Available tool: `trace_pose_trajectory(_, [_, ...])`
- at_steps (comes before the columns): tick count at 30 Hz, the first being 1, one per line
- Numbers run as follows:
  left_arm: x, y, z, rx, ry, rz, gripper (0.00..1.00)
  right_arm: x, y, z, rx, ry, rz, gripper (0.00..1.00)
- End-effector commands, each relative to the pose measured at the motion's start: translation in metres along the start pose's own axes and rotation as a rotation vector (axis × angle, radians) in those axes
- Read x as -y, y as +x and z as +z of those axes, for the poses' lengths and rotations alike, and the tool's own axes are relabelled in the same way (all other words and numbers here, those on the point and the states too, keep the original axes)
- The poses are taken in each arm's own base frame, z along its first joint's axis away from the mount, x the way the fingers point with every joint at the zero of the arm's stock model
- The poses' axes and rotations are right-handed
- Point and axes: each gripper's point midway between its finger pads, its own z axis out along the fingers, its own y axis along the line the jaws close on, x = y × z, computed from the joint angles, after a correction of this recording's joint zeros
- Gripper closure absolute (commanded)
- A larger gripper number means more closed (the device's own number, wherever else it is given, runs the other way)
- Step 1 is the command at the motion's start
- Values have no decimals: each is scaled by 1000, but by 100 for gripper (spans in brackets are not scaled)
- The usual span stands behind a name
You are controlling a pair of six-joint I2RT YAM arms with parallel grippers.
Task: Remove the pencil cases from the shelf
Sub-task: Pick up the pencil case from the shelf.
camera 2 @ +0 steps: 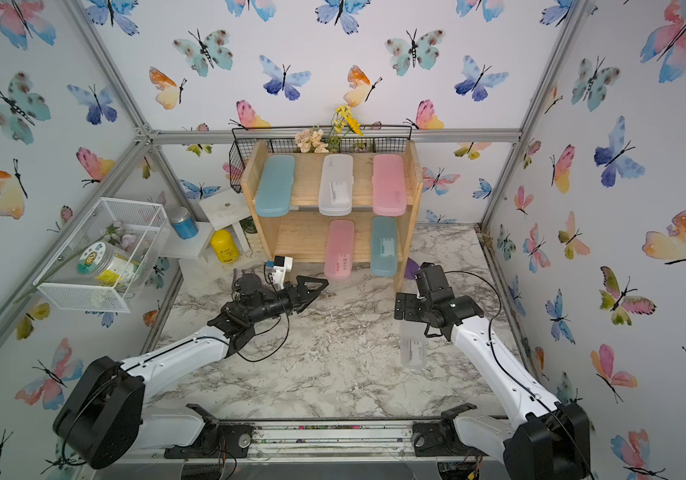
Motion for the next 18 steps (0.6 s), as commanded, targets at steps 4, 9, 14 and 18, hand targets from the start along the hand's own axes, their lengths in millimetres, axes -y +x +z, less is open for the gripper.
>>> trace_pose_trajectory(4, [26, -19, 17, -21, 125, 10, 17, -2, -2, -11, 2, -24, 5, 1])
trace_pose_trajectory(9, [18, -25, 29, -34, 115, -2, 39, -3, -4, -9, 2, -22, -5, 1])
trace_pose_trajectory(14, [9, -25, 36, -48, 100, -17, 57, -3, -6, -7, -7, -14, -15, 0])
trace_pose_trajectory(18, [-2, -24, 39, -54, 73, -29, 57, -4, -7, -7, -5, -15, -18, 0])
